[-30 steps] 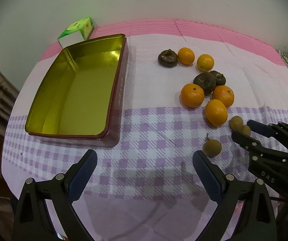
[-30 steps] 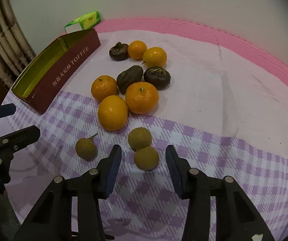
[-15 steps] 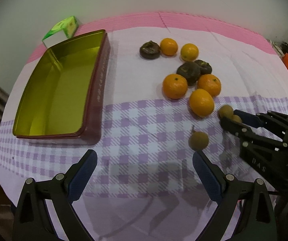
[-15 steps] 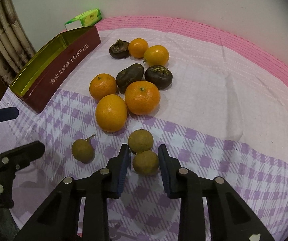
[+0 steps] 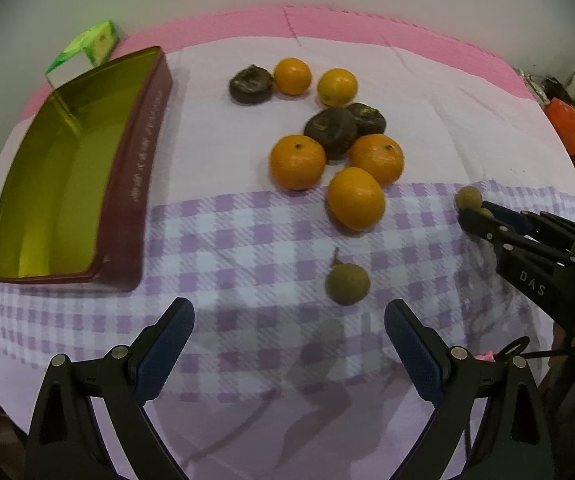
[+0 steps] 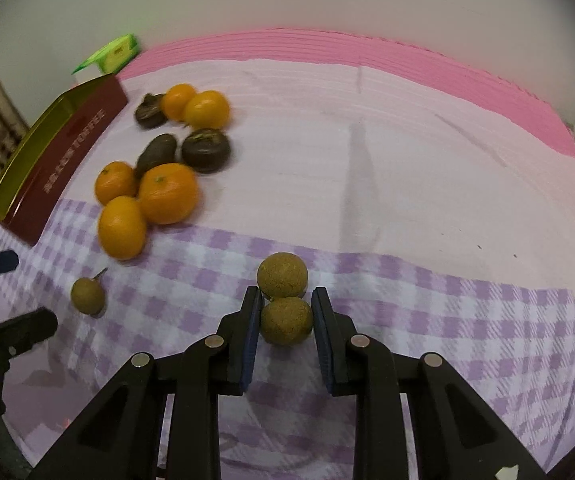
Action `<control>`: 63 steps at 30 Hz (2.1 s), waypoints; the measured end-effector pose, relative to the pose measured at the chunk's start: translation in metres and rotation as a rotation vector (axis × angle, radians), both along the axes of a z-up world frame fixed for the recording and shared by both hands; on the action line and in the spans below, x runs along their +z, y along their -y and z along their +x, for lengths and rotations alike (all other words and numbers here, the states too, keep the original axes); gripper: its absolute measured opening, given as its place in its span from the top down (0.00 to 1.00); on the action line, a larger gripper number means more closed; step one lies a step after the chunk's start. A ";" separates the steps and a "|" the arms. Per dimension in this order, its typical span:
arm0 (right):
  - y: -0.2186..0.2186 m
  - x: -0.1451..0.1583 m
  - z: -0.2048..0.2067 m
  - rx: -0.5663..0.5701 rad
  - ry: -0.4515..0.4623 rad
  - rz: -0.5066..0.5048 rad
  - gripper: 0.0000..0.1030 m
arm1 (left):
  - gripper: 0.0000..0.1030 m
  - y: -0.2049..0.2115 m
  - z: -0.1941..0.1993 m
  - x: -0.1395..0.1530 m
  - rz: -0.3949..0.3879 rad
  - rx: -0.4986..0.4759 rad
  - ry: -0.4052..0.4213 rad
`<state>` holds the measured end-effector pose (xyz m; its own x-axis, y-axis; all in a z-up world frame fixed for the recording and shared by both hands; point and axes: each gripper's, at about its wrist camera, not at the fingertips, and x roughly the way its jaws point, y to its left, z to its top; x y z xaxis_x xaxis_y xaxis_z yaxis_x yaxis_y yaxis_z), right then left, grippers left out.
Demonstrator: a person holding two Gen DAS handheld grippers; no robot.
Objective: Organize fruits
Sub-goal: 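Grasp the small green fruit with a stem using the left gripper, then carry the stemmed green fruit into the tin tray and open the left gripper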
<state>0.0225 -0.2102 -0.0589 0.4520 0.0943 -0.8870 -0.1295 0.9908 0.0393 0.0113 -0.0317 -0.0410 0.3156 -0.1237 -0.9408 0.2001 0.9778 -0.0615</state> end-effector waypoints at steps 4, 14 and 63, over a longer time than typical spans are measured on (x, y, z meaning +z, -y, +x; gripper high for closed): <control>0.002 -0.001 0.000 -0.010 0.003 0.013 0.77 | 0.10 0.011 0.007 -0.005 -0.006 -0.014 -0.021; 0.007 -0.001 -0.001 -0.021 0.006 0.043 0.76 | 0.38 0.025 0.020 -0.013 -0.025 -0.026 -0.054; -0.004 -0.002 0.001 -0.022 0.005 -0.027 0.76 | 0.74 -0.154 0.067 0.026 0.099 0.236 0.087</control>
